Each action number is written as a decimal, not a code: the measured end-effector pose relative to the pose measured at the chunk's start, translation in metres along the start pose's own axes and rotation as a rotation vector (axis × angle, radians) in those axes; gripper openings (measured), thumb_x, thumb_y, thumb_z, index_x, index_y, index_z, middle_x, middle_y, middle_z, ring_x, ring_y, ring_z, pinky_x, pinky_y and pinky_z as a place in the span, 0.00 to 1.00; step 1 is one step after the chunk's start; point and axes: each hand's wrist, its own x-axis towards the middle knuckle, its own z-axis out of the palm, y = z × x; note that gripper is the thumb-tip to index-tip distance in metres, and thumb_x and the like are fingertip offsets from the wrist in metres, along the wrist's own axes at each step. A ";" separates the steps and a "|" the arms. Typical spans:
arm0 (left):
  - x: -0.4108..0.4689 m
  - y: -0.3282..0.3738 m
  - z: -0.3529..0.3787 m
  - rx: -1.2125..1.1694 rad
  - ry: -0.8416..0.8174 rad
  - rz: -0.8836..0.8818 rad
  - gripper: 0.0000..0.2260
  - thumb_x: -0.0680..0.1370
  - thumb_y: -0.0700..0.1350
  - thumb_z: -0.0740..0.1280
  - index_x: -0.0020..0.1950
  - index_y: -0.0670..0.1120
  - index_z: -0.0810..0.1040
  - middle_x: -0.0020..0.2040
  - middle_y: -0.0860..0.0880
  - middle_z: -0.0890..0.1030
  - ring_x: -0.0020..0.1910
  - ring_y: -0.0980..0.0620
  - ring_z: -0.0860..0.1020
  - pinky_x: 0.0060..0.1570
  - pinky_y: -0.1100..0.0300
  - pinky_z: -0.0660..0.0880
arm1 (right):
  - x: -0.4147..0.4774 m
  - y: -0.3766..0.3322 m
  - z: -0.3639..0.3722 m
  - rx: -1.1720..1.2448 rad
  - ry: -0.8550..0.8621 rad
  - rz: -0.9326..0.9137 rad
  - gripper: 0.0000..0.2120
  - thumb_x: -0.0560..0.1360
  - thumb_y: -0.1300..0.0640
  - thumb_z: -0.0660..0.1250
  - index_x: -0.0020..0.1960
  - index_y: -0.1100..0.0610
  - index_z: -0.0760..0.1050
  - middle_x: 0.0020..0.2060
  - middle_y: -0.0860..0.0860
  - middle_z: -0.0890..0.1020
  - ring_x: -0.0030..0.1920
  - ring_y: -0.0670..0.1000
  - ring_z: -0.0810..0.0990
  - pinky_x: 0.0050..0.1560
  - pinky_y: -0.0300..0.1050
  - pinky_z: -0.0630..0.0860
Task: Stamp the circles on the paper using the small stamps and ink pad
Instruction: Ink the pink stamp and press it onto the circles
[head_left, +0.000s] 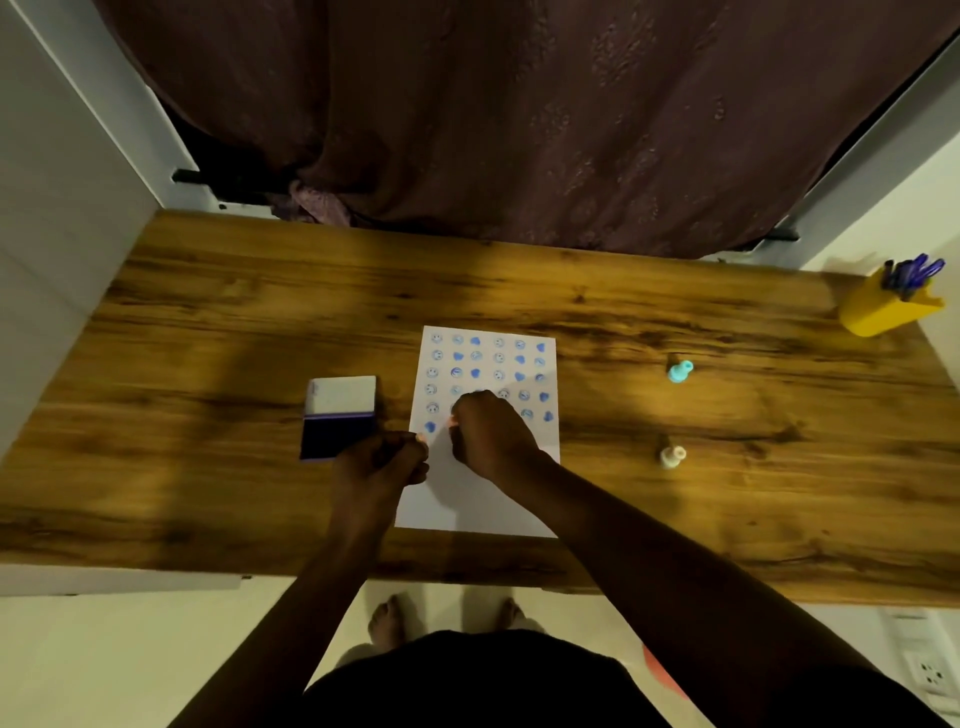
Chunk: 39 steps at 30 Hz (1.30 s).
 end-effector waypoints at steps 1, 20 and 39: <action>0.000 0.001 -0.001 -0.007 -0.005 0.005 0.06 0.77 0.43 0.75 0.52 0.43 0.84 0.48 0.46 0.88 0.44 0.48 0.88 0.42 0.58 0.85 | 0.001 0.001 -0.001 0.014 0.001 0.009 0.15 0.78 0.54 0.72 0.62 0.59 0.80 0.58 0.56 0.84 0.57 0.58 0.84 0.60 0.49 0.81; -0.015 0.022 0.043 -0.078 -0.385 -0.021 0.09 0.76 0.38 0.76 0.48 0.52 0.88 0.51 0.49 0.88 0.51 0.43 0.87 0.53 0.45 0.84 | -0.094 0.063 -0.066 1.132 -0.009 0.178 0.12 0.76 0.56 0.76 0.58 0.58 0.82 0.48 0.52 0.88 0.45 0.51 0.87 0.46 0.42 0.83; -0.029 0.020 0.114 0.124 -0.797 0.182 0.14 0.74 0.55 0.77 0.58 0.55 0.87 0.55 0.51 0.88 0.59 0.46 0.85 0.60 0.39 0.81 | -0.164 0.115 -0.074 1.154 0.148 0.240 0.15 0.72 0.37 0.74 0.48 0.47 0.85 0.41 0.51 0.88 0.38 0.46 0.86 0.39 0.40 0.81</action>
